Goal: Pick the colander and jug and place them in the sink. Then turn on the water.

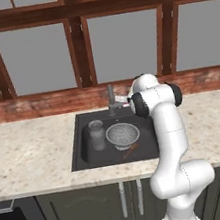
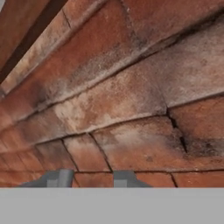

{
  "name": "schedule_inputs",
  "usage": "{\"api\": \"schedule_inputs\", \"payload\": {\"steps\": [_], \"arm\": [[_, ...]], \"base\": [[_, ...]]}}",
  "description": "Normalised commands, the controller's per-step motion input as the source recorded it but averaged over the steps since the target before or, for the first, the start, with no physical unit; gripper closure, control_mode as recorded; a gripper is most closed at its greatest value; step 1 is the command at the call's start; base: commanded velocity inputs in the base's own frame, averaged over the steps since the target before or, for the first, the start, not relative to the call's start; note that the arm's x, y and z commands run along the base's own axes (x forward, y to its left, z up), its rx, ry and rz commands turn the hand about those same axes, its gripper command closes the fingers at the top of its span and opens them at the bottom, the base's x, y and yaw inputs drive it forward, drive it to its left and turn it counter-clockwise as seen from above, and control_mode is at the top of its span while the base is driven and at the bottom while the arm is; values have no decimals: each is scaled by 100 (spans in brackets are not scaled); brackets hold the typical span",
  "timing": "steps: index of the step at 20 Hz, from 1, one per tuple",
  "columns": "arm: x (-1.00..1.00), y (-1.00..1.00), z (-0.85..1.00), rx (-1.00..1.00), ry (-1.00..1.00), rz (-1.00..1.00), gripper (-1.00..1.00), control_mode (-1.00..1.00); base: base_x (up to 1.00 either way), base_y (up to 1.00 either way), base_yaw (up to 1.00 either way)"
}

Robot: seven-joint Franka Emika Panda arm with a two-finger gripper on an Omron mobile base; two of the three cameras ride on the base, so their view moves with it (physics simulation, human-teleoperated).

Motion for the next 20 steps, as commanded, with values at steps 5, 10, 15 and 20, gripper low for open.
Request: {"api": "schedule_inputs", "payload": {"steps": [5,10,15,20], "arm": [[0,-100,-100,13,0,8,100,-100],[-5,-100,-100,13,0,7,100,-100],[-31,-100,-100,17,0,10,100,-100],[-47,-100,-100,23,0,14,100,-100]], "base": [[0,0,0],[0,0,0],[0,0,0],[0,0,0]]}}
